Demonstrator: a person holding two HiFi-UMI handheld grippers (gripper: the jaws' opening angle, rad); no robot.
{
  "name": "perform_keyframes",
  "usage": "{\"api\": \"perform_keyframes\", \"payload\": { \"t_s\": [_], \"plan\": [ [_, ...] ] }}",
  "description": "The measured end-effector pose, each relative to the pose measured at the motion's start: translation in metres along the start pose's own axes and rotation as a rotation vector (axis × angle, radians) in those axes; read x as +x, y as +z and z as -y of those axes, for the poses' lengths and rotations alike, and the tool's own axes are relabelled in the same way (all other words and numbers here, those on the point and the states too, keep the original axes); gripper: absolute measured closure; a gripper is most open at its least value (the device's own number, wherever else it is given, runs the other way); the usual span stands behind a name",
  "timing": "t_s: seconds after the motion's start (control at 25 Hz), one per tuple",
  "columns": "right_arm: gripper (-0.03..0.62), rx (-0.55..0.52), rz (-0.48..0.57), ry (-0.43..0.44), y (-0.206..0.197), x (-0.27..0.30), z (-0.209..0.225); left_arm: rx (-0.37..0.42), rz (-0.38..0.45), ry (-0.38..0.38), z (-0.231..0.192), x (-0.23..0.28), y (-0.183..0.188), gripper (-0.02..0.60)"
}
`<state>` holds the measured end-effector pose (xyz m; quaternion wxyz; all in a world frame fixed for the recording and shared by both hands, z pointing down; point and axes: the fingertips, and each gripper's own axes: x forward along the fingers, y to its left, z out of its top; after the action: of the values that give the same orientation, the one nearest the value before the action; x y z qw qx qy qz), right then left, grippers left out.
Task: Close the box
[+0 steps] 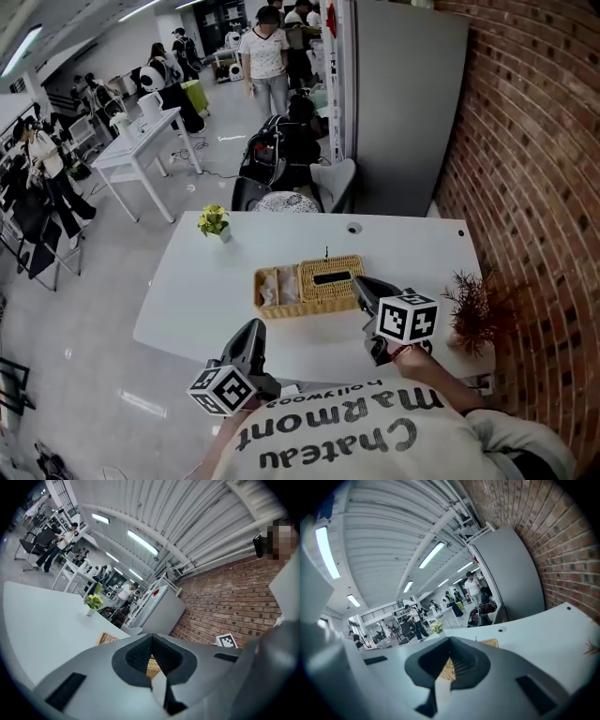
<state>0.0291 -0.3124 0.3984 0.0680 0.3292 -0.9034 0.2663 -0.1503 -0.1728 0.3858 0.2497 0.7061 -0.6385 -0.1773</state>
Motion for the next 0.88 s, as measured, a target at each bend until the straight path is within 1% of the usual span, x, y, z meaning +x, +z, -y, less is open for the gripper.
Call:
{"api": "perform_keyframes", "payload": {
  "t_s": [0.12,0.28,0.64,0.88],
  "plan": [
    [0.591,-0.047,0.023,0.047,0.004,-0.019,-0.012,0.007,0.016,0.003,0.020,-0.007,-0.007,0.581],
    [0.591,-0.089,0.023,0.063,0.001,-0.044,-0.011,0.009,0.024,0.013,0.042,-0.018,-0.021,0.581],
    [0.591,-0.107,0.004,0.075,-0.012,-0.089,0.005,0.000,0.032,0.032,0.077,-0.035,-0.054,0.581],
    [0.591,-0.104,-0.007,0.083,-0.023,-0.110,0.013,0.005,0.030,0.036,0.096,-0.043,-0.069,0.581]
  ]
}}
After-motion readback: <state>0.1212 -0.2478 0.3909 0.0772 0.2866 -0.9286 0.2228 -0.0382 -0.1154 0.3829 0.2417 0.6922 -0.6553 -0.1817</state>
